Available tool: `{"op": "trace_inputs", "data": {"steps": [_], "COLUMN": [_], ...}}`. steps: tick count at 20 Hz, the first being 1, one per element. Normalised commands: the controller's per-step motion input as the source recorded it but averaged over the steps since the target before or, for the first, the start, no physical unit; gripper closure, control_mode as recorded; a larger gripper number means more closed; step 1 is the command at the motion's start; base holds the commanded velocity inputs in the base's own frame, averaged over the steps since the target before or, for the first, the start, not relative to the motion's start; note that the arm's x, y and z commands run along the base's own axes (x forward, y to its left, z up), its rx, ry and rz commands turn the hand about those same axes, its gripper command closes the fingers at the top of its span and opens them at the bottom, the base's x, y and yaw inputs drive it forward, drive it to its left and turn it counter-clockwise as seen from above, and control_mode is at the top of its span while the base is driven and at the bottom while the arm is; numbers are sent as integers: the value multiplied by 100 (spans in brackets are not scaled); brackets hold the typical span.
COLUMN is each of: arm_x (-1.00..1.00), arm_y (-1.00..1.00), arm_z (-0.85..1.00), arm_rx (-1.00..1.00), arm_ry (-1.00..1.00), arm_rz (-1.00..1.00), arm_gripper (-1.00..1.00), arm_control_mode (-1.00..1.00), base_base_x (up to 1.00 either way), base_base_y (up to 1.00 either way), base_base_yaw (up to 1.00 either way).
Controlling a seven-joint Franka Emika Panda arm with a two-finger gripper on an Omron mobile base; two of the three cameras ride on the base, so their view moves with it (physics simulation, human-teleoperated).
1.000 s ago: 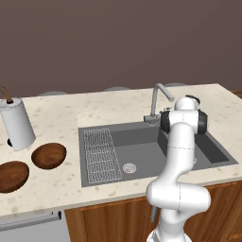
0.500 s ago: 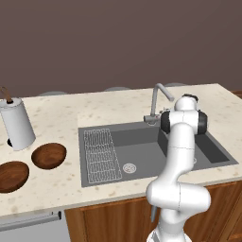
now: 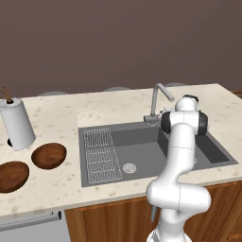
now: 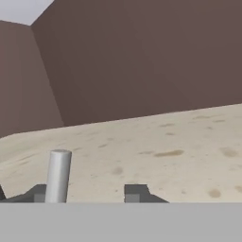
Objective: Rinse each bowl for a few seconds and place them down in the sink or on the counter.
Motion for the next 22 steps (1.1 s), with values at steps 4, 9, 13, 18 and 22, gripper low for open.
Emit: {"op": "trace_inputs", "data": {"steps": [4,9,13,18,22], "arm_x": [-1,-1,0,0,0], "arm_y": [-31,-33,-35,-31,-23], "arm_z": [-12,-12,-15,-19,-24], "arm_rx": [7,8,9,8,6], "arm_ry": [0,2,9,10,12], "arm_rz": [0,0,0,0,0], "arm_gripper": [100,100,100,100,100], "arm_control_mode": [-100,-100,-100,-100,-100], "base_base_x": [0,0,0,0,0], "base_base_y": [0,0,0,0,0], "base_base_yaw": [0,0,0,0,0]}}
